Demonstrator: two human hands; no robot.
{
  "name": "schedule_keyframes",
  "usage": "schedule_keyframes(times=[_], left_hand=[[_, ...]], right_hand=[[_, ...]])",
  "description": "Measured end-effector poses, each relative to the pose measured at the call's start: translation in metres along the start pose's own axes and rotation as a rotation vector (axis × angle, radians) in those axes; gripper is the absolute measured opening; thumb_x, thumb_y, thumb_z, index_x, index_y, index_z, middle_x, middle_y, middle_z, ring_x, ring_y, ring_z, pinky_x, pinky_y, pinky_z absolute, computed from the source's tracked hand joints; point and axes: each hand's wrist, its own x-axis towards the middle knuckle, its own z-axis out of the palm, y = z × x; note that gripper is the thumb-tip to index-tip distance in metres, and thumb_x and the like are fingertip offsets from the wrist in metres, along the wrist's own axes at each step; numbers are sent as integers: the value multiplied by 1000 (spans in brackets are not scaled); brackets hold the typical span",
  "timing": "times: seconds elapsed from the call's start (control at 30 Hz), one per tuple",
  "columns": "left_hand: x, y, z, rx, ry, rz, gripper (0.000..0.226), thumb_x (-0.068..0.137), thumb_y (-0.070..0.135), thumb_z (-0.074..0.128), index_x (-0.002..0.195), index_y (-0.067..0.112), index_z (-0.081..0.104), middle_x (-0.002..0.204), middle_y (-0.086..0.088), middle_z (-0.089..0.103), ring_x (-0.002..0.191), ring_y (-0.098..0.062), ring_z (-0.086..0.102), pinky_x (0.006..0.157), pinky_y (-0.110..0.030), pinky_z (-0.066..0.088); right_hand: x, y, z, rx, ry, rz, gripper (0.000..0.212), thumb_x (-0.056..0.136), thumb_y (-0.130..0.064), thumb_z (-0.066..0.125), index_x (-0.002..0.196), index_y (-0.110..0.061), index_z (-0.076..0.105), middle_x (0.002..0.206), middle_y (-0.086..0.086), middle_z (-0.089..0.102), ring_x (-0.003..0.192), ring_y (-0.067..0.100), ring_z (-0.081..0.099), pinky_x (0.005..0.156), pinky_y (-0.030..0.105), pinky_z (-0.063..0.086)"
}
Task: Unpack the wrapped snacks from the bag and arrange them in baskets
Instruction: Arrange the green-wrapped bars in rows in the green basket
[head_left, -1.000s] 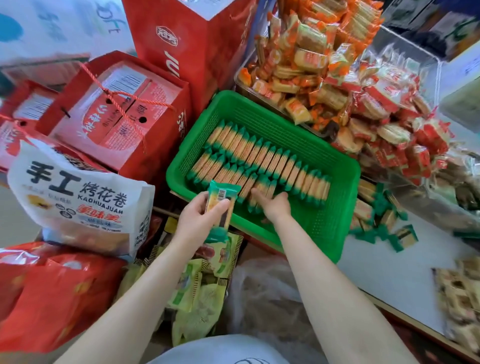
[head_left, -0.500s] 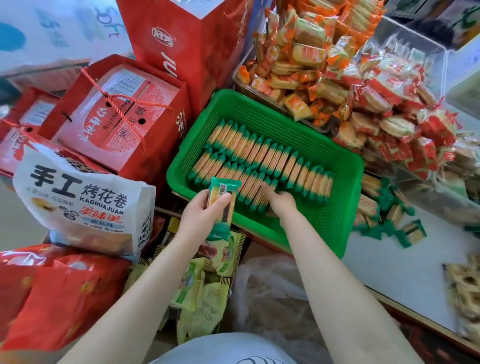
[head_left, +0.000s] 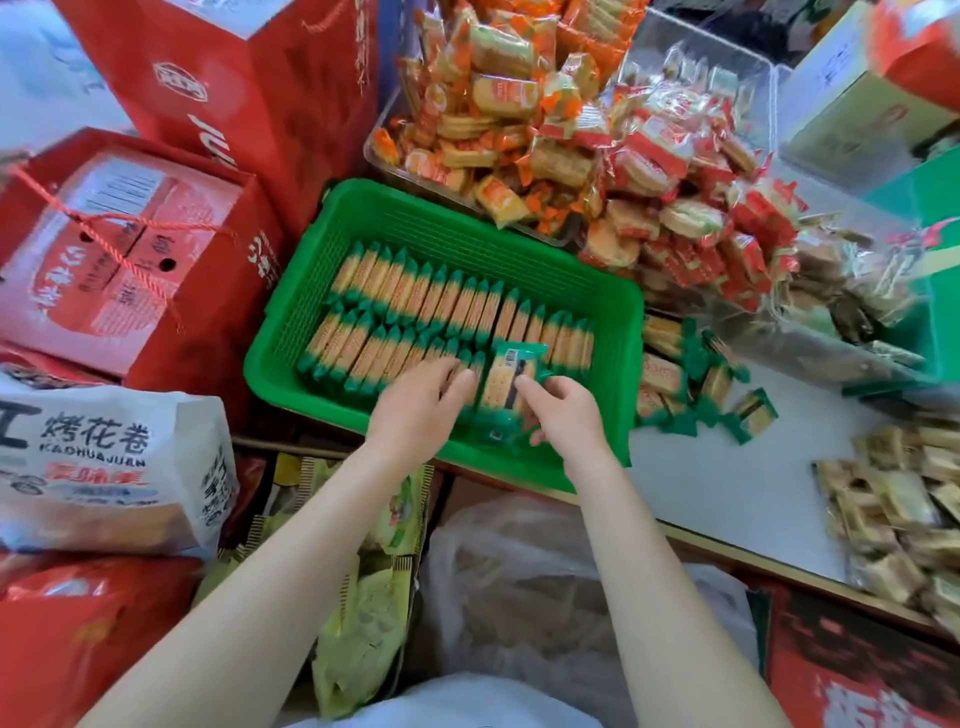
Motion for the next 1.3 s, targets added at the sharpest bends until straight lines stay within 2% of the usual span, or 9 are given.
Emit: schedule_keyframes(times=[0.07, 0.17, 0.33, 0.47, 0.67, 0.83, 1.03, 1.17, 1.3], left_hand=[[-1, -24, 3, 367, 22, 23, 54, 105, 52, 34, 142, 17, 52, 127, -1, 66, 115, -21, 60, 108, -43, 39], [-8, -36, 12, 556, 1, 70, 62, 100, 63, 32, 139, 22, 55, 119, 3, 70, 110, -18, 61, 111, -44, 29], [-19, -42, 18, 529, -8, 153, 68, 92, 75, 37, 139, 29, 54, 123, 9, 65, 117, -16, 55, 111, -40, 23], [-18, -46, 17, 486, -7, 168, 64, 92, 73, 41, 137, 30, 56, 121, 11, 64, 116, -14, 53, 111, -38, 20], [-18, -40, 19, 574, 12, 97, 67, 90, 78, 33, 133, 33, 57, 121, 11, 64, 116, -15, 54, 107, -41, 27], [-37, 7, 78, 594, -68, 198, 60, 93, 72, 38, 131, 32, 59, 121, 8, 61, 117, -19, 50, 103, -40, 26], [-43, 64, 165, 628, -50, 189, 94, 77, 76, 3, 135, 26, 55, 128, 5, 60, 121, -21, 49, 104, -41, 24], [-40, 76, 183, 610, 61, 118, 88, 83, 71, 3, 130, 23, 59, 124, 3, 63, 119, -22, 52, 103, -42, 26], [-38, 75, 187, 598, 74, 107, 78, 88, 70, 15, 126, 21, 62, 119, 2, 65, 115, -24, 53, 103, -43, 24]], right_hand=[[11, 8, -3, -157, 74, 91, 56, 95, -42, 62, 135, -3, 51, 92, 9, 67, 70, 22, 61, 64, 39, 54], [24, 9, 8, -210, 68, 95, 58, 95, -45, 64, 132, -2, 51, 100, 9, 64, 76, 28, 70, 68, 39, 56], [41, 13, 39, -206, -32, 79, 44, 93, -43, 69, 114, -8, 51, 102, 10, 65, 68, 28, 70, 72, 43, 59], [53, 18, 48, -204, 11, 59, 39, 91, -43, 70, 98, -12, 46, 98, 8, 60, 89, 32, 65, 84, 53, 56], [33, 15, 20, -218, -135, -15, 53, 92, -49, 65, 131, -13, 56, 130, 4, 59, 113, 26, 61, 100, 46, 51], [-8, 19, -50, 180, -59, -230, 9, 99, -23, 59, 100, -17, 66, 98, 3, 70, 86, 21, 72, 83, 39, 61], [-5, 82, -156, 329, 205, -135, 9, 99, -19, 60, 92, -14, 64, 83, 8, 69, 68, 19, 67, 69, 34, 62], [34, 143, -171, 215, 105, 167, 20, 96, -30, 66, 93, -10, 62, 87, 9, 65, 67, 19, 63, 78, 40, 59], [71, 159, -138, 30, 13, 202, 40, 89, -47, 71, 104, -11, 59, 101, 9, 61, 92, 27, 60, 76, 35, 49]])
